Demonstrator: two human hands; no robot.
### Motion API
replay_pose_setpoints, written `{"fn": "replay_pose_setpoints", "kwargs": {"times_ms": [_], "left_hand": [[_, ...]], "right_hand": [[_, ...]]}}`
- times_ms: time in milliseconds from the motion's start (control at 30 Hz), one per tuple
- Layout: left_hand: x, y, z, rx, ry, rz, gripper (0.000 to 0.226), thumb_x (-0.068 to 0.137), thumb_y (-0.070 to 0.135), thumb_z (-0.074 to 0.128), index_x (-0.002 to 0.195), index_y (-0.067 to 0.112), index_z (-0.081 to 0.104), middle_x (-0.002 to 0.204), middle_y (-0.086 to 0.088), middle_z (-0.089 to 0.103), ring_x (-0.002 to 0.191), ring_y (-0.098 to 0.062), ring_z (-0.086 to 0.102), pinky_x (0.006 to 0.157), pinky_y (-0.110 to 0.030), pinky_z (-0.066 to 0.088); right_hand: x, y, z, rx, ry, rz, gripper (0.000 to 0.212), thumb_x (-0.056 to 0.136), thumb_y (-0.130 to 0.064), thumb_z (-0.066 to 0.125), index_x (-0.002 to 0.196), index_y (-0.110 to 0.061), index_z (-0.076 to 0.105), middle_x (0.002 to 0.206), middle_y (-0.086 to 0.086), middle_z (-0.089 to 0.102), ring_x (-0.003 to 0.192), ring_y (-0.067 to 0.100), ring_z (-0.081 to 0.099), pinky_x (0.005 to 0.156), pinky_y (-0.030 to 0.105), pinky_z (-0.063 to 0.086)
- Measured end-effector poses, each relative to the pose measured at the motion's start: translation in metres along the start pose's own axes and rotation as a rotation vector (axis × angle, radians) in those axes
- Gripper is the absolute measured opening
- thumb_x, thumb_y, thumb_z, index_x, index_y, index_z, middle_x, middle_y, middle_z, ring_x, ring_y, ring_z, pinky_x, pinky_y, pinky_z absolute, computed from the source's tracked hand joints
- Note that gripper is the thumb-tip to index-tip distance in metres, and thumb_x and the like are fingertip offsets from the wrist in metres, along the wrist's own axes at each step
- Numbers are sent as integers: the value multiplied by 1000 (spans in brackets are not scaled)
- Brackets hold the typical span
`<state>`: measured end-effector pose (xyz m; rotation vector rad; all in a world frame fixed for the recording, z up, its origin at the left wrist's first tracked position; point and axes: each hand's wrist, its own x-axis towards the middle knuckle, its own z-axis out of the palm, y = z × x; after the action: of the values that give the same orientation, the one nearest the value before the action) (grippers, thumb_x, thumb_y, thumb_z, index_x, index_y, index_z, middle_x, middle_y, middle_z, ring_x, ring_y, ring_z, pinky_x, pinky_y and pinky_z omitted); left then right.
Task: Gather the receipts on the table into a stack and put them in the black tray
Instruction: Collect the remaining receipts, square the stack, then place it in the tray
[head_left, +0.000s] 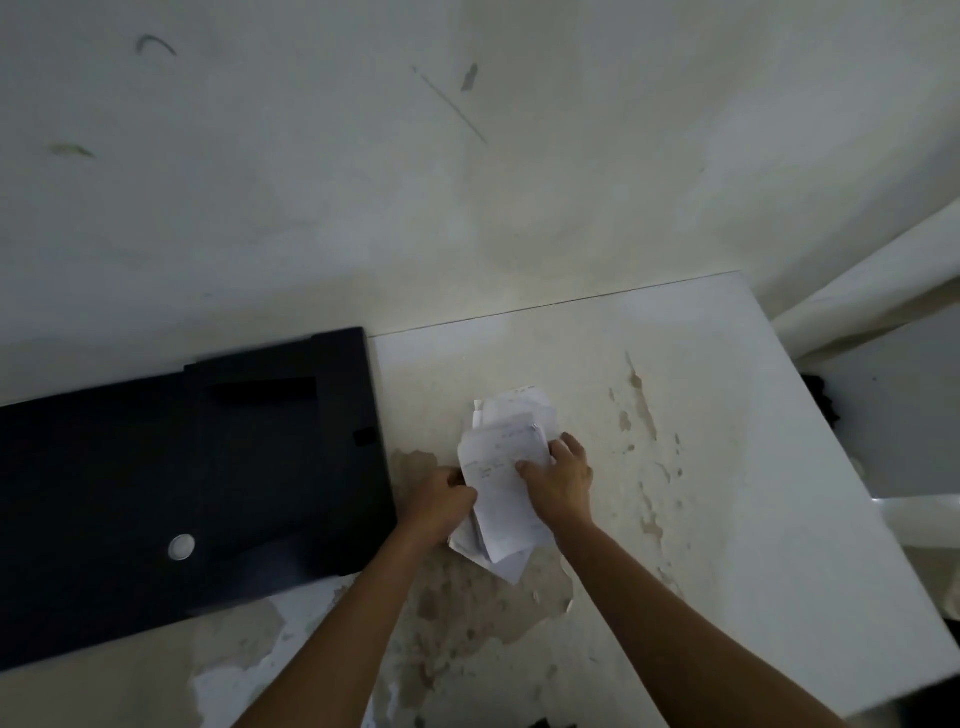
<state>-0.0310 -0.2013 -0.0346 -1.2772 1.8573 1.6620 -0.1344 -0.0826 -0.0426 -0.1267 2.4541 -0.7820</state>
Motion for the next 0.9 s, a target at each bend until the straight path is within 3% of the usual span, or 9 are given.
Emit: {"fn": "replay_pose_setpoints", "kwargs": {"times_ms": [100, 200, 333, 433, 533, 700, 833, 900], "left_hand": [[-4, 0, 4, 4, -16, 25, 10, 85, 8, 54, 85, 8, 64, 87, -9, 67, 78, -17, 60, 70, -27, 47], [-8, -1, 9, -3, -20, 33, 10, 87, 9, 55, 88, 15, 63, 86, 0, 65, 80, -14, 60, 66, -22, 46], [-14, -3, 17, -36, 5, 52, 27, 89, 13, 53, 112, 17, 66, 102, 2, 68, 95, -17, 62, 77, -24, 49], [-20, -4, 22, -48, 47, 82, 30, 91, 8, 52, 117, 17, 63, 100, 5, 63, 92, -14, 59, 66, -17, 44], [-23, -6, 25, -45, 92, 91, 32, 92, 7, 52, 121, 16, 62, 106, 3, 62, 94, -13, 57, 64, -16, 42], [-25, -5, 36, -68, 106, 85, 32, 91, 6, 53, 120, 16, 62, 117, -4, 66, 94, -13, 56, 76, -23, 44], [-25, -7, 40, -102, 104, 66, 37, 92, 5, 54, 127, 15, 58, 125, -4, 64, 96, -12, 53, 71, -20, 42], [-23, -5, 40, -121, 101, 36, 36, 93, 6, 53, 127, 15, 58, 125, -5, 63, 96, -13, 52, 73, -23, 41]], "right_hand": [[-4, 6, 2, -58, 25, -33, 38, 91, -31, 63, 122, -11, 60, 152, 7, 40, 135, 31, 39, 112, 46, 36], [-6, 10, 3, -73, 63, 26, 40, 88, -36, 66, 122, -14, 59, 151, 7, 36, 130, 32, 40, 106, 42, 38], [-9, 19, 1, -89, 125, 37, 40, 87, -35, 68, 120, -15, 59, 149, 6, 35, 127, 30, 40, 101, 39, 40], [-9, 20, 0, -27, 70, 14, 31, 86, -31, 70, 109, -13, 58, 133, 7, 47, 108, 23, 51, 91, 31, 43], [-5, 19, -6, -62, 1, -11, 25, 87, -33, 69, 102, -16, 58, 123, 7, 55, 94, 16, 51, 81, 24, 40], [-11, 18, -3, -112, 108, 21, 38, 85, -28, 68, 120, -15, 60, 141, 7, 40, 123, 30, 42, 98, 38, 43], [-15, 18, -1, -39, 65, -18, 22, 86, -20, 68, 103, -9, 58, 124, 9, 49, 92, 18, 50, 77, 23, 42], [-11, 21, -4, -30, 21, -19, 21, 86, -24, 68, 99, -13, 55, 114, 6, 53, 88, 17, 51, 75, 23, 41]]}}
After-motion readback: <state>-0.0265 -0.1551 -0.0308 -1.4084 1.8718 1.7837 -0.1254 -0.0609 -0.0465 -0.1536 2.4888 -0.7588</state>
